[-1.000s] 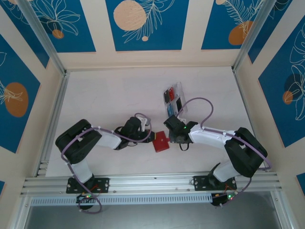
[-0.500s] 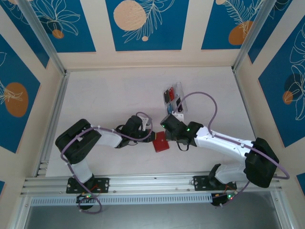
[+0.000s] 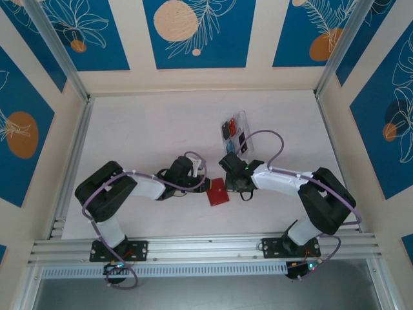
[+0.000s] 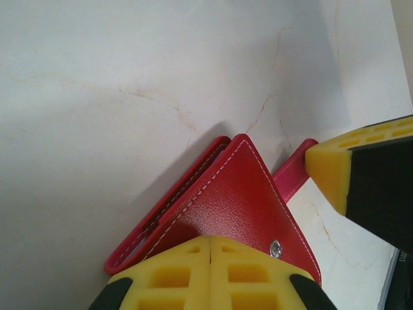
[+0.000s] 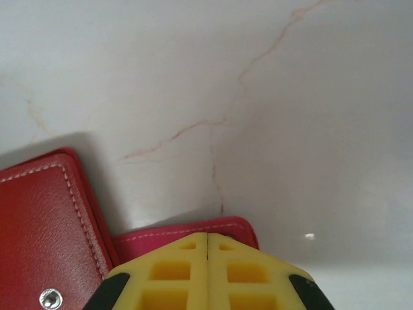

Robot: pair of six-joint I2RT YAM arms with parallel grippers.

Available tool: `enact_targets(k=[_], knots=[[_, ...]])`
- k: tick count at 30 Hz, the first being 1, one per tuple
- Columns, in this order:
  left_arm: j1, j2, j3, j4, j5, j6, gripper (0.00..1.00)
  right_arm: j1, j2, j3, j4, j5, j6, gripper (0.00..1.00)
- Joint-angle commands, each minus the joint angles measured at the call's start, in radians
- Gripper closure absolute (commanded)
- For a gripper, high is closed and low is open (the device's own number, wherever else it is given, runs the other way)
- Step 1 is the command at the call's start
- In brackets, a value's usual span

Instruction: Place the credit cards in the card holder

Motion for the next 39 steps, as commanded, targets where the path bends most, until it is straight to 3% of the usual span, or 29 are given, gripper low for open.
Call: enact_targets(k=[1,8,11,15,19,33,39], knots=[[-0.013,-0.007,0.01,-0.118,0.061,0.032,1.0,-0.007,0.018,-0.009,0.056,-0.075,-0.006,1.0],[-0.013,-0.12,0.068,-0.218,0.181,0.05,1.0,-0.036,0.082,-0.032,0.143,-0.19,-0.004,0.89],[-0.012,-0.2,0.089,-0.328,0.151,0.077,0.99,-0.062,0.081,-0.06,0.167,-0.216,0.006,0.89],[-0.01,-0.273,0.098,-0.555,0.002,0.087,1.0,-0.082,0.066,-0.087,0.179,-0.233,0.013,0.89],[-0.028,-0.298,0.043,-0.598,-0.053,0.08,1.0,-0.094,0.045,-0.111,0.192,-0.253,0.017,0.84],[-0.126,-0.056,0.157,-0.548,-0.095,0.071,1.0,-0.099,-0.003,-0.128,0.199,-0.322,-0.015,0.87],[-0.133,0.007,0.192,-0.54,-0.118,0.086,1.0,-0.099,-0.026,-0.14,0.203,-0.38,-0.045,0.81]])
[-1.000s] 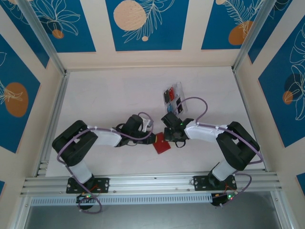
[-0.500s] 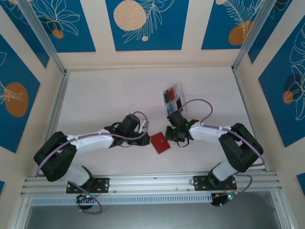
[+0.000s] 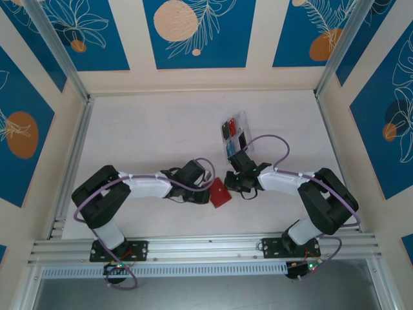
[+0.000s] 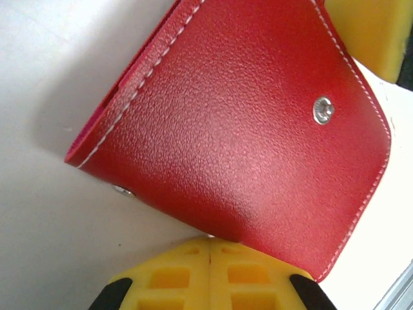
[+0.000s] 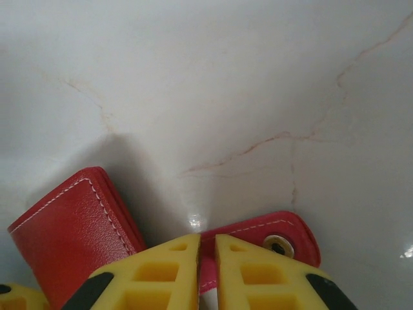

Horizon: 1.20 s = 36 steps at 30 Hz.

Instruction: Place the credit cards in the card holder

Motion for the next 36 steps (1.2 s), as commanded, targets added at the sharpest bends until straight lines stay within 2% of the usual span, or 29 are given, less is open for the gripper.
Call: enact_targets(k=[1,4,9,13,19,22,26,36], knots=[[-0.017,0.068,0.036,0.036,-0.045,0.018,1.0,0.004,-0.02,-0.036,-0.042,-0.108,-0.031,0.8],[-0.017,0.089,0.05,0.045,-0.045,0.017,1.0,0.003,-0.052,-0.046,-0.038,-0.131,-0.035,0.73],[-0.017,0.104,0.068,0.037,-0.06,0.032,1.0,0.003,-0.121,-0.047,-0.08,-0.109,-0.037,0.68],[-0.016,0.103,0.082,0.043,-0.058,0.048,1.0,0.015,-0.169,-0.028,-0.136,-0.068,-0.049,0.59],[-0.016,0.103,0.12,0.037,-0.053,0.059,1.0,0.047,-0.169,0.005,-0.181,-0.025,-0.059,0.49],[-0.014,0.091,0.118,0.035,-0.058,0.053,0.94,0.06,-0.16,0.011,-0.162,-0.045,-0.057,0.47],[-0.009,0.025,0.071,0.035,-0.111,0.018,0.75,0.077,-0.152,0.018,-0.122,-0.087,-0.052,0.44],[0.01,-0.14,-0.035,-0.075,-0.253,-0.047,0.63,0.117,-0.096,0.045,-0.068,-0.128,-0.039,0.43]])
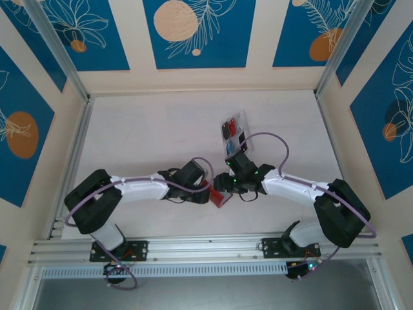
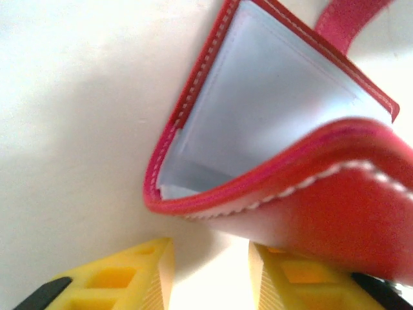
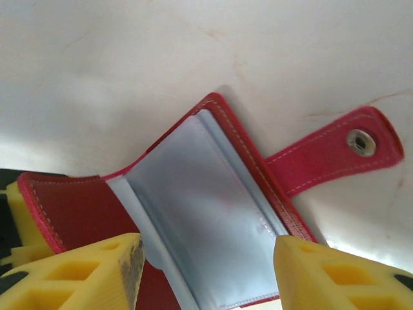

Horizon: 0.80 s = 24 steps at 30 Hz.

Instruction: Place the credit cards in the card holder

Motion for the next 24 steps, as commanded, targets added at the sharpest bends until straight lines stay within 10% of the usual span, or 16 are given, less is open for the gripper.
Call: enact_targets(k=[1,24], knots=[[0.031,-0.058,-0.032,0.002,-0.088,-0.048,0.63,0.033,0.037,0.015,0.006,-0.078,0.005,0.43],[0.262,-0.655,-0.197,-0.309,-0.011,-0.013,0.55,0.216,0.387,0.264,-0.031,0.042,-0.015,0.41]])
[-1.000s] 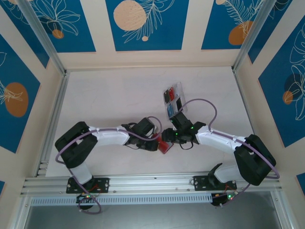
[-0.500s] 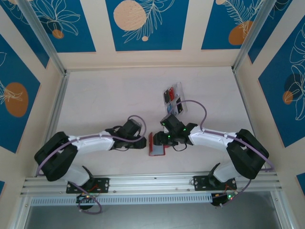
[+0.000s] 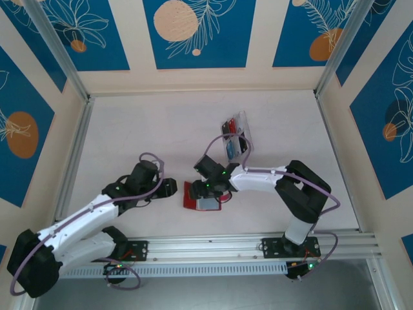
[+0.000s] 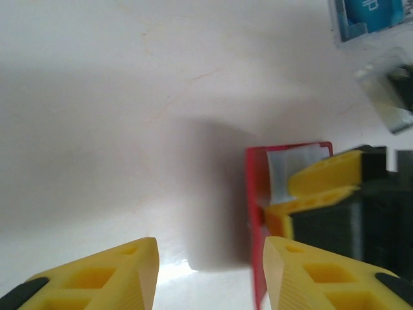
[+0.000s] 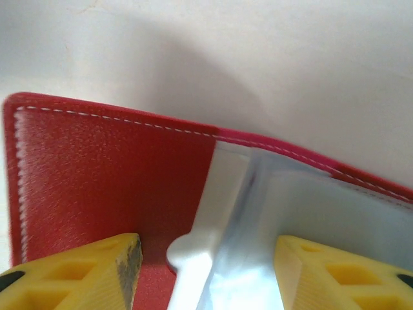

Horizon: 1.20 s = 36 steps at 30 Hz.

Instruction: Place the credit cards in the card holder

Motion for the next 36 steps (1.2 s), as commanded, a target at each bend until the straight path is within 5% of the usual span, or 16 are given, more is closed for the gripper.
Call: enact_targets(k=[1,5,17,28,36], knots=[[0.006,0.016,0.059,-0.114,0.068,0.066,0.58,0.014,0.057,0.02,-0.038,0.039,-0.006,0.41],[-0.029,0.117,0.08,-0.043,0.116,0.071,0.73,0.017,0.047,0.017,-0.035,0.034,0.001,0.44],[-0.088,0.45,0.138,0.214,0.142,0.006,0.95,-0.024,-0.043,-0.042,-0.018,-0.111,-0.007,0.6],[-0.106,0.553,0.119,0.222,0.068,0.03,0.99,-0.044,-0.101,-0.041,-0.048,-0.134,-0.04,0.59],[-0.138,0.607,0.117,0.241,0.039,0.043,0.99,-0.057,-0.208,-0.034,-0.188,-0.007,-0.077,0.52]])
